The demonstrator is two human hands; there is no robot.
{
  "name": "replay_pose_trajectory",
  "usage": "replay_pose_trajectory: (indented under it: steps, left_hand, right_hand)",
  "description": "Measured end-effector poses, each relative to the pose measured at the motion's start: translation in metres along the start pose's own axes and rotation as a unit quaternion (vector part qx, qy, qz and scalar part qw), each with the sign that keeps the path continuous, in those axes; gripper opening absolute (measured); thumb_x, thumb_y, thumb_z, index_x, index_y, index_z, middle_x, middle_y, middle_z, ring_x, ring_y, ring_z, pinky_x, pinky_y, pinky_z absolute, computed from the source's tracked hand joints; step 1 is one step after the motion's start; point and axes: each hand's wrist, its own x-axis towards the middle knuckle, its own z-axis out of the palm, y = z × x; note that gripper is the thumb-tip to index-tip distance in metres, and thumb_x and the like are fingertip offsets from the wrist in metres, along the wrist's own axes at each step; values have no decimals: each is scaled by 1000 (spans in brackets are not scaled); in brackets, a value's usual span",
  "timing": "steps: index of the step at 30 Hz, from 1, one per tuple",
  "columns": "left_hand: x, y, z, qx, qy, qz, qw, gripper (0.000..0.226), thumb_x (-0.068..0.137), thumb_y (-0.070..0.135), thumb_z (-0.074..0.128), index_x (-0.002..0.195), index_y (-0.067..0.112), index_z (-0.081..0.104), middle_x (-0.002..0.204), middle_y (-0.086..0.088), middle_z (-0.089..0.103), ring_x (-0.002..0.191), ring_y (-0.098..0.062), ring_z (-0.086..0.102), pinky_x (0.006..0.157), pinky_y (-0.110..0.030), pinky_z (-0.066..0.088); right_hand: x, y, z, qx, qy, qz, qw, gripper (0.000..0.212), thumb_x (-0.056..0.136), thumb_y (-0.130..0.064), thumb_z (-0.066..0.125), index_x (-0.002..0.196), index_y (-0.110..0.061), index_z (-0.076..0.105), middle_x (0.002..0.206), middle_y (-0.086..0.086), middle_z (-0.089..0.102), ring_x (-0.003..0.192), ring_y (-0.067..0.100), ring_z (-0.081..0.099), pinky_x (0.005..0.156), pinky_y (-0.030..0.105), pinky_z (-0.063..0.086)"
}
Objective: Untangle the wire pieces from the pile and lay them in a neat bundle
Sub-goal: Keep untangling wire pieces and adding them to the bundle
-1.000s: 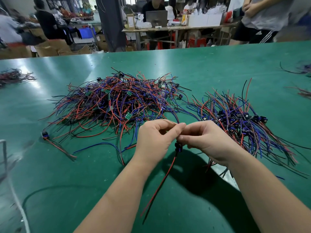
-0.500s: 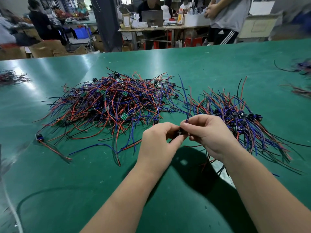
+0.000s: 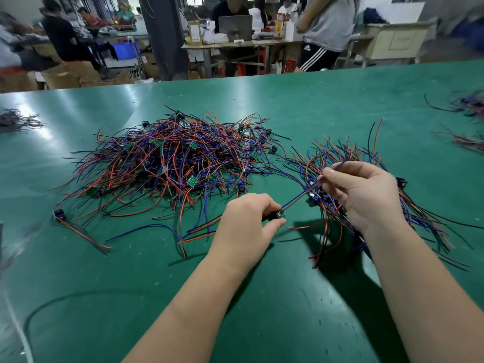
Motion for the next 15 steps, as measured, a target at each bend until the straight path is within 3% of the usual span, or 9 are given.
replay_pose_trajectory:
  steps: [5,10,12,15]
  left_hand:
    - [-1,-4,-1,19,-16,-4,1000,15,77,18,77,90,13,72,87,0,70,83,-15,64,82,-32,50]
    - [0,-7,-3,13,24,-14,1000,17,76,19,78,91,13,72,86,1,69,83,-14,63,81,-31,51]
    - [1,-7,-4,14,41,-11,999,17,76,19,78,91,13,72,85,2,69,81,-13,63,80,-30,50]
    - [1,-8,-4,18,45,-4,999,17,76,20,79,90,14,72,84,4,69,79,-11,63,79,-26,49]
  right_hand:
    - [8,-9,-13,-54,65,-123,989,20,80,6,69,72,-7,57,64,9,61,48,16,66,47,19,50]
    - [9,-10,-14,-20,17,-117,993,29,81,4,69,99,-14,56,58,-1,68,56,18,69,50,19,52]
    - [9,-11,-13,-17,20,-115,993,25,80,2,71,96,-12,57,61,1,70,58,19,70,51,20,52]
    - [11,-9,-16,-99,47,-168,980,18,78,-2,75,85,-12,61,64,3,69,58,20,70,53,23,54]
